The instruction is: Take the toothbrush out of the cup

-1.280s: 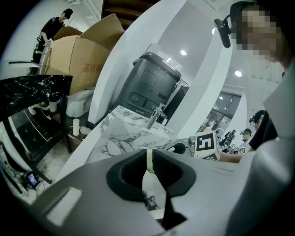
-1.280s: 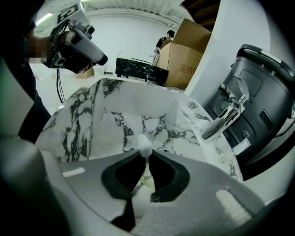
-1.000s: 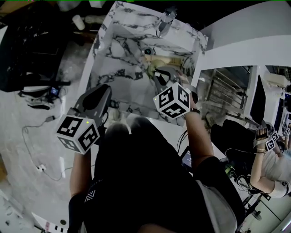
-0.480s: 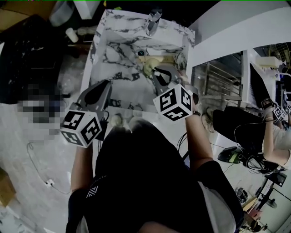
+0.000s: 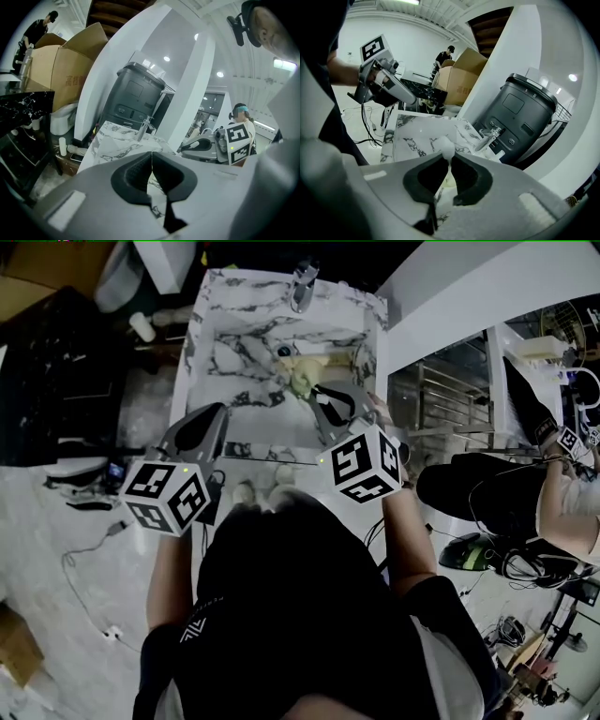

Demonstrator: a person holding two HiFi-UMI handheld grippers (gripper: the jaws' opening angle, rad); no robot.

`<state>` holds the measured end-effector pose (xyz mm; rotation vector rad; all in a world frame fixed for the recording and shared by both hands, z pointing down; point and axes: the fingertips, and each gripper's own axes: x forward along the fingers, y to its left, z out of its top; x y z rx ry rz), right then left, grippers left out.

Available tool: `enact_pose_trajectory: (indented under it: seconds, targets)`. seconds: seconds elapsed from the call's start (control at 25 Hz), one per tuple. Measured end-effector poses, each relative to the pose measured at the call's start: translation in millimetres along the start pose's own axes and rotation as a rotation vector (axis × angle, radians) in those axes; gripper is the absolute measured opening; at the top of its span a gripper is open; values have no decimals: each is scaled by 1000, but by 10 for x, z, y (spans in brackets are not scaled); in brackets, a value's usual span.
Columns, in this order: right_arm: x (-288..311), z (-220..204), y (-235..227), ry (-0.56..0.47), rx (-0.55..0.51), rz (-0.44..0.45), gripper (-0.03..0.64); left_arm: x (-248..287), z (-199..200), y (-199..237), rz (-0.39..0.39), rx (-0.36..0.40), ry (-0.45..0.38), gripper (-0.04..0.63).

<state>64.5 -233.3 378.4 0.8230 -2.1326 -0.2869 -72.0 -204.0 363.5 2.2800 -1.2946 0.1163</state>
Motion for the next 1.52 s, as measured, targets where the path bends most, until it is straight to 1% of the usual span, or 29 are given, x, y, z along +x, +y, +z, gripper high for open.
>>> enact_pose_trajectory:
  seconds: [0.36, 0.68, 1.12, 1.52]
  targets:
    - [-193, 71, 84, -26, 39, -31, 23, -64, 22, -4, -1, 18, -9, 18]
    - [-285, 61, 115, -58, 111, -34, 23, -126, -18, -14, 9, 18, -18, 18]
    - [-341, 35, 108, -73, 112, -35, 23, -95, -56, -94, 9, 20, -16, 18]
    - [-282, 22, 55, -72, 108, -22, 23, -67, -36, -74, 23, 22, -9, 18]
